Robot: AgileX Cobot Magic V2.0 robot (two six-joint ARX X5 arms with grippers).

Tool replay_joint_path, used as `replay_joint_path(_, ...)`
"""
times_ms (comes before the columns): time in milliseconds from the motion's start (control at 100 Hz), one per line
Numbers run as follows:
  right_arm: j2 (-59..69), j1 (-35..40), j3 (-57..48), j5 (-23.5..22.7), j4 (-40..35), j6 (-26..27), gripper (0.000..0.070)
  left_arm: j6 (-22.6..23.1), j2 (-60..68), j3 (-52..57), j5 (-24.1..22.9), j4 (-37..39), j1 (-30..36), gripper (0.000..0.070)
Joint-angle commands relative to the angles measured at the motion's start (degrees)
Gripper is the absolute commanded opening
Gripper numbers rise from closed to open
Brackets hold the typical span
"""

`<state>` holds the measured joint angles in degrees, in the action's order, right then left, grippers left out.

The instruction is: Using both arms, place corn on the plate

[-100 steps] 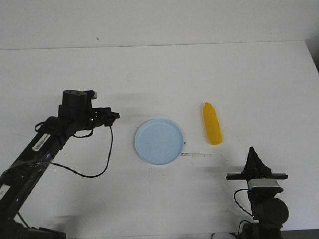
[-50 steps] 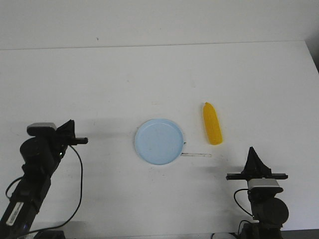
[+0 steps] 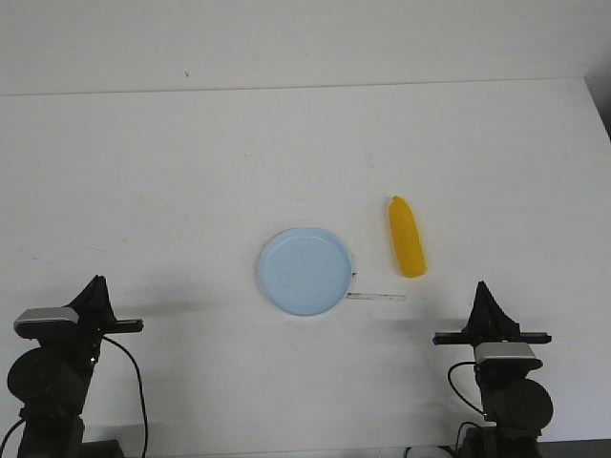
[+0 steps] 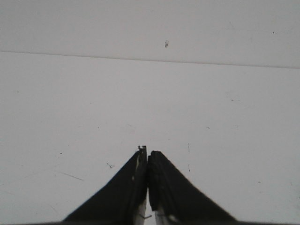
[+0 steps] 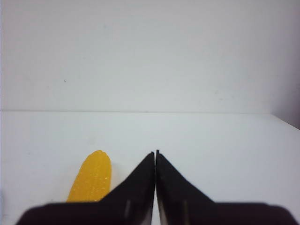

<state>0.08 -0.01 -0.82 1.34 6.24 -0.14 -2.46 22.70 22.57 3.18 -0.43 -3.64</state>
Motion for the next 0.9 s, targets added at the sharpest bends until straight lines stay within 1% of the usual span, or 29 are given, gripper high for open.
replay_joint_path(0,-0.02,0.0,0.09,0.15,0.59,0.28,0.0004,1.66,-1.44,0.37,-0.02,-0.92,-0.22,0.0001)
replay_joint_path(440,-0.02,0.0,0.09,0.15,0.59,0.28,0.0004,1.6,-10.12,0.37,0.0,-0.81,-0.22,0.0001)
replay_joint_path(890,-0.02,0.0,0.09,0.11,1.2,0.28,0.0004,1.6,-10.95,0.37,0.0,-0.83,-0.22,0.0001)
